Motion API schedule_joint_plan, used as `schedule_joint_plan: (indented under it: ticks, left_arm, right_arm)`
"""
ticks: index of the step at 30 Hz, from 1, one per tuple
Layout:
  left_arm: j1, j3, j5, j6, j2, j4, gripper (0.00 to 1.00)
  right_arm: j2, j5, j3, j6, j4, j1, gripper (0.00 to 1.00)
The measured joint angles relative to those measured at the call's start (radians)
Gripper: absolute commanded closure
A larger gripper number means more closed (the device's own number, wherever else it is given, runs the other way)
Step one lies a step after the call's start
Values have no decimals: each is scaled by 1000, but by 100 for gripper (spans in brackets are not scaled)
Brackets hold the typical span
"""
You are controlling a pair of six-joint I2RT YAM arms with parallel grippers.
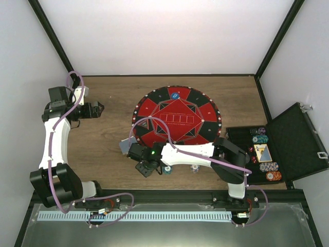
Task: Distribute texas hold em gaming equipment
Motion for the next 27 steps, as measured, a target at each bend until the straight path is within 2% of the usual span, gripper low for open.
schedule_joint_plan:
  ticks: [3, 6, 9, 27]
  left_arm:
    - [0, 0, 0, 0, 0, 0, 0]
    - [0, 0, -1, 0, 0, 0, 0]
    - [0, 0, -1, 0, 0, 0, 0]
    - [0, 0, -11, 0, 0, 0, 0]
  right_arm:
    - [0, 0, 0, 0, -1, 0, 49]
    - [0, 0, 0, -4, -4, 2, 41]
    - [0, -3, 0, -10, -11, 6, 40]
    - [0, 1, 0, -10, -23, 24, 67]
